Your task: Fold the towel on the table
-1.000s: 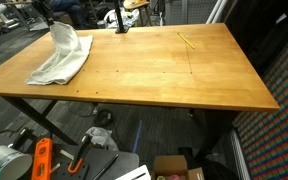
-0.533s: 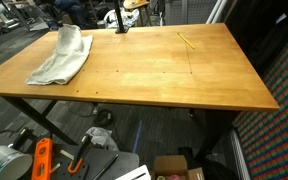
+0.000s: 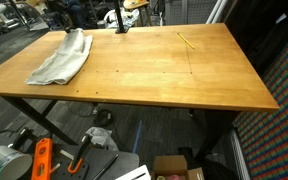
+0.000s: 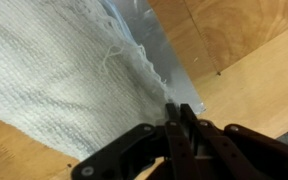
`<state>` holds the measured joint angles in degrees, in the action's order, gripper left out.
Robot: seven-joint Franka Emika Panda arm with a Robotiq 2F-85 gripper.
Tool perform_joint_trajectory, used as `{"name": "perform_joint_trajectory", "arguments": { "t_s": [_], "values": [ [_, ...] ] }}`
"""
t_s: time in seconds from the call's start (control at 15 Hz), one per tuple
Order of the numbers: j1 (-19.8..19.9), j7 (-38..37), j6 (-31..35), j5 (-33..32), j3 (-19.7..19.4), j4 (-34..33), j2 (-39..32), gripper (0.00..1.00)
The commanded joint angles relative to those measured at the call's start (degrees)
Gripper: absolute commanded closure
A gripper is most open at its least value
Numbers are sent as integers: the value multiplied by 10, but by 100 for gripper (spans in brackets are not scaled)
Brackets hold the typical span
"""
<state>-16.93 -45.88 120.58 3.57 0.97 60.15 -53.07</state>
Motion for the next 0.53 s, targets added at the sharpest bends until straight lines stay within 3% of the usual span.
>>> {"name": "perform_joint_trajectory", "arguments": {
  "t_s": [0.0, 0.47],
  "values": [
    [-9, -19, -23, -6, -7, -80, -43, 90],
    [-7, -47, -63, -4, -9, -152, -93, 90]
  ]
}}
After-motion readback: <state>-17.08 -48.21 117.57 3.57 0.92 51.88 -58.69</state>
